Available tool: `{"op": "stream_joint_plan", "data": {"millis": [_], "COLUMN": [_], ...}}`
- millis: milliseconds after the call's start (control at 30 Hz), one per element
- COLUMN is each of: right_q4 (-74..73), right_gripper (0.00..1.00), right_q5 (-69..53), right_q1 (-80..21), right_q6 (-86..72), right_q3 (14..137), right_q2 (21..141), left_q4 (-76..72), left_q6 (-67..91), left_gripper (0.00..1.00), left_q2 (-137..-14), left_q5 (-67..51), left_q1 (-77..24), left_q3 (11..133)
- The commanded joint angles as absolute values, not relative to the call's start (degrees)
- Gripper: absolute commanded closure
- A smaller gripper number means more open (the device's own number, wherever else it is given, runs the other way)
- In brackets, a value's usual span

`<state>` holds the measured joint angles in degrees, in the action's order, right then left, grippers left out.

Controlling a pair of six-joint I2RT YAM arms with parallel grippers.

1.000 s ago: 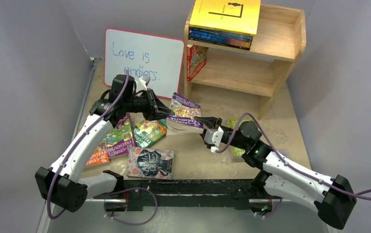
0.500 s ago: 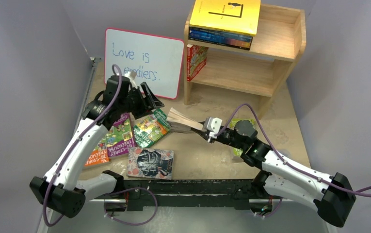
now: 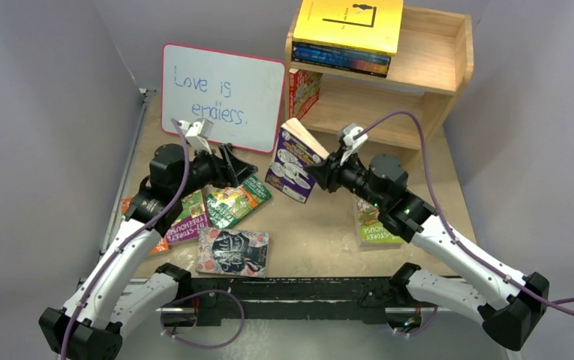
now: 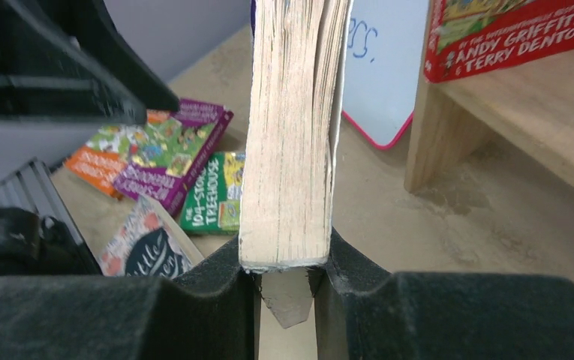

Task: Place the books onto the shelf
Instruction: Pick up the book from the center of the board.

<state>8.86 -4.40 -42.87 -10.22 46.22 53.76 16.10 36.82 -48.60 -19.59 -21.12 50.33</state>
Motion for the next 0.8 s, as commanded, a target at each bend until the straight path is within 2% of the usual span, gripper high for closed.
{"op": "stream_joint_plan", "data": {"millis": [0, 233, 400, 533, 667, 767], "right_q4": [6.85, 2.96, 2.05, 2.76, 4.12, 2.92], "right_gripper": [1.0, 1.0, 1.0, 1.0, 1.0, 1.0], "right_q5": [-9.16, -25.78, -33.39, -38.77, -44.93, -47.77], "right_q1": [-39.58, -38.71, -38.69, -38.71, -38.68, -38.67], "right_q6": [-20.13, -24.24, -26.17, -24.3, -20.84, -19.23], "right_q3": [56.15, 64.44, 66.63, 66.93, 67.25, 69.14], "right_q2": [53.38, 53.85, 54.1, 53.56, 52.39, 53.08], "left_q4": [6.37, 8.53, 11.37, 14.58, 13.19, 5.77], "left_q6": [30.04, 27.12, 22.75, 18.79, 20.12, 27.8], "left_gripper": [0.36, 0.34, 0.32, 0.32, 0.31, 0.3], "left_q2": [-50.27, -54.94, -54.03, -52.11, -51.2, -51.36], "left_q5": [-34.33, -45.38, -53.87, -55.89, -60.19, -63.92], "left_q1": [-21.08, -21.04, -21.01, -21.08, -21.04, -21.09], "left_q3": [51.66, 55.98, 57.72, 59.8, 60.87, 60.67]}}
